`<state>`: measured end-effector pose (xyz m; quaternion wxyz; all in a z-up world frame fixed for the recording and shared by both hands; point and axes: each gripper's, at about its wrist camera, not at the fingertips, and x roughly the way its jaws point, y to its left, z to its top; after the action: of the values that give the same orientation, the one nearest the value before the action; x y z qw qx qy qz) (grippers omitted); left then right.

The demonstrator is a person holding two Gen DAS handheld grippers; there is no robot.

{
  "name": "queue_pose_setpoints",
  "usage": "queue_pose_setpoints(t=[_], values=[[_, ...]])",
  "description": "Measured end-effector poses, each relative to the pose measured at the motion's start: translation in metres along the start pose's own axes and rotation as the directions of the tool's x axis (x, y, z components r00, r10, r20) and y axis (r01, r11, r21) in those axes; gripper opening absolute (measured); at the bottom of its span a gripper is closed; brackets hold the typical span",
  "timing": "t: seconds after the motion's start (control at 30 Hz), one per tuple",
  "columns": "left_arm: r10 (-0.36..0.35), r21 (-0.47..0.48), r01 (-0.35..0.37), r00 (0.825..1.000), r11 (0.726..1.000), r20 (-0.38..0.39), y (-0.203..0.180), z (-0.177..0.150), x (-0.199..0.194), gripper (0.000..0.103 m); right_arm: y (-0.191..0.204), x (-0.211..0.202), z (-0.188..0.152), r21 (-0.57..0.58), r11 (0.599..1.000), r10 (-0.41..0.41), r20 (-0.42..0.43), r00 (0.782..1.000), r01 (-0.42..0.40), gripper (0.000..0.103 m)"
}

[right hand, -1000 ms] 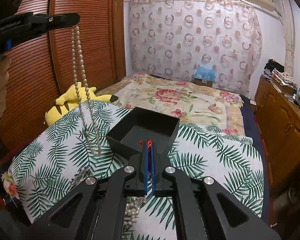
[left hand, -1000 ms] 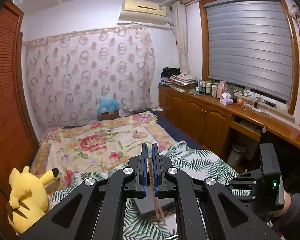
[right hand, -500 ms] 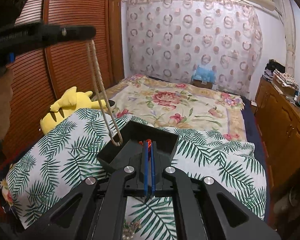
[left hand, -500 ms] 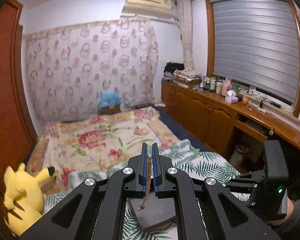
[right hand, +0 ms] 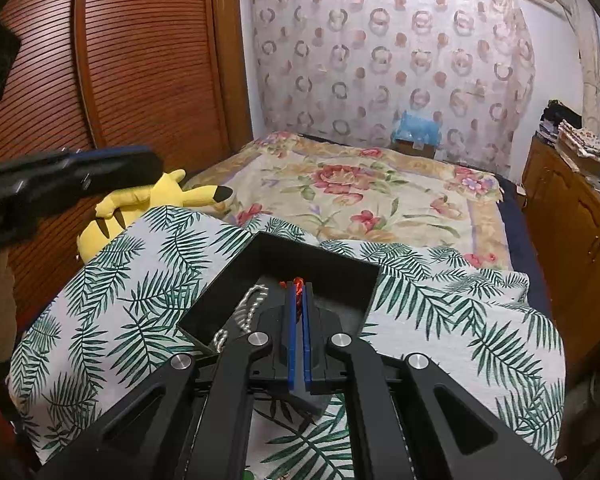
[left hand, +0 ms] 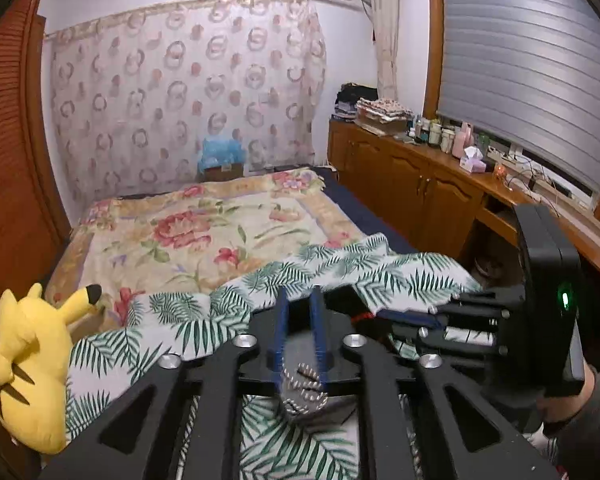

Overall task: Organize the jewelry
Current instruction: 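Open the left tool to drop the chain into the box while the right tool releases the red bracelet, then grasp the purple crystal hair clip with the left tool while the right tool reaches the wooden beads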

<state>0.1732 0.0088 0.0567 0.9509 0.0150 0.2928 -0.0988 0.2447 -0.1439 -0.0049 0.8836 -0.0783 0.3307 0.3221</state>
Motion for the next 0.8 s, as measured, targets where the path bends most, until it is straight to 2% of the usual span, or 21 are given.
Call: queue_pose_setpoints(t=[0.03, 0.17, 0.27, 0.4, 0.53, 0.8], values=[[0.006, 0.004, -0.006, 1.000, 1.000, -0.003, 0.001, -0.006, -0.002, 0.022, 0.000, 0.001, -0.001, 0.004, 1.000, 0.002, 0.000, 1.000, -0.002, 0.004], [0.004, 0.003, -0.003, 1.000, 1.000, -0.031, 0.003, -0.029, -0.005, 0.027, 0.001, 0.004, -0.004, 0.008, 1.000, 0.007, -0.012, 1.000, -0.007, 0.006], [0.007, 0.005, -0.007, 0.998, 1.000, -0.057, 0.005, -0.048, -0.006, 0.028, 0.001, 0.000, -0.008, 0.006, 1.000, 0.005, -0.010, 1.000, -0.005, 0.022], [-0.003, -0.010, 0.002, 0.996, 1.000, -0.087, 0.008, -0.071, -0.008, 0.030, 0.001, -0.004, -0.012, 0.006, 1.000, -0.001, -0.008, 1.000, 0.001, 0.022], [-0.022, -0.035, 0.018, 0.994, 0.999, -0.108, 0.009, -0.091, -0.012, 0.037, 0.004, -0.021, -0.020, 0.010, 1.000, 0.011, 0.017, 1.000, -0.011, 0.022], [-0.044, -0.061, 0.035, 0.988, 0.998, -0.150, 0.003, -0.123, -0.018, 0.042, 0.025, -0.064, -0.057, -0.007, 1.000, 0.017, 0.053, 0.998, -0.017, 0.022]])
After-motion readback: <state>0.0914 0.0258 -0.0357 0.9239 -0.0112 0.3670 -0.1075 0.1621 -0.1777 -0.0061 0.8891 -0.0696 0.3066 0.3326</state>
